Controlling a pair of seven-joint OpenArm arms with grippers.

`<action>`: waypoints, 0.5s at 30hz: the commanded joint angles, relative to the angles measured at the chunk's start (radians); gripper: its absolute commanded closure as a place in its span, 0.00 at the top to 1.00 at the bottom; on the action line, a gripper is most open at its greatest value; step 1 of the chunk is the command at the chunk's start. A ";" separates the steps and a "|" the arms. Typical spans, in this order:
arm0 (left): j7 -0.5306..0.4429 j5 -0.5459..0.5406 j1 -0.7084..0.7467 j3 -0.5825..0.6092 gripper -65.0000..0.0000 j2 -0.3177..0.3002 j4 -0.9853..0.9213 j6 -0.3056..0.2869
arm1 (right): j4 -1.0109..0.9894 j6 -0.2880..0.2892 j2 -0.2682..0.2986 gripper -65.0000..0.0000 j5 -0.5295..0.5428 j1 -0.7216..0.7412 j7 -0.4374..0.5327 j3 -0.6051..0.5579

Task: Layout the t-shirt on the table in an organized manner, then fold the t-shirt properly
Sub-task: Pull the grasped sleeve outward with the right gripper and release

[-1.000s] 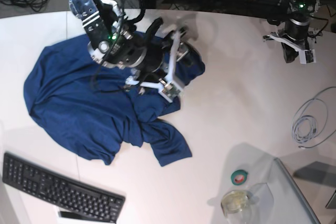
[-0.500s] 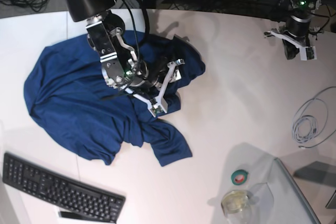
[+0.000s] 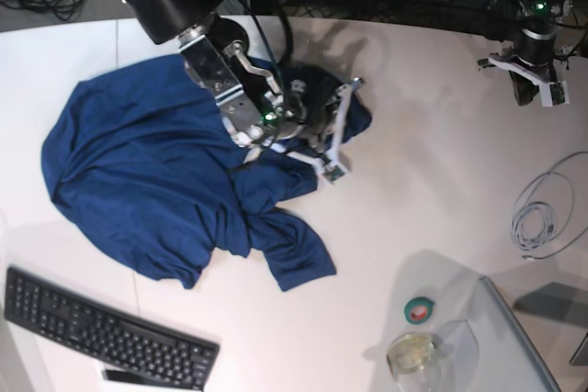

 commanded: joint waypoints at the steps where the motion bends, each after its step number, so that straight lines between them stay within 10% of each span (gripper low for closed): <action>1: -0.022 0.001 0.001 -0.006 0.00 -0.012 0.013 0.002 | 0.035 0.007 -0.011 0.00 0.028 0.036 0.014 -0.028; 15: -0.022 0.001 0.000 -0.034 0.00 -0.009 0.013 0.002 | 0.211 0.007 -0.014 0.00 0.053 0.143 -0.044 -0.296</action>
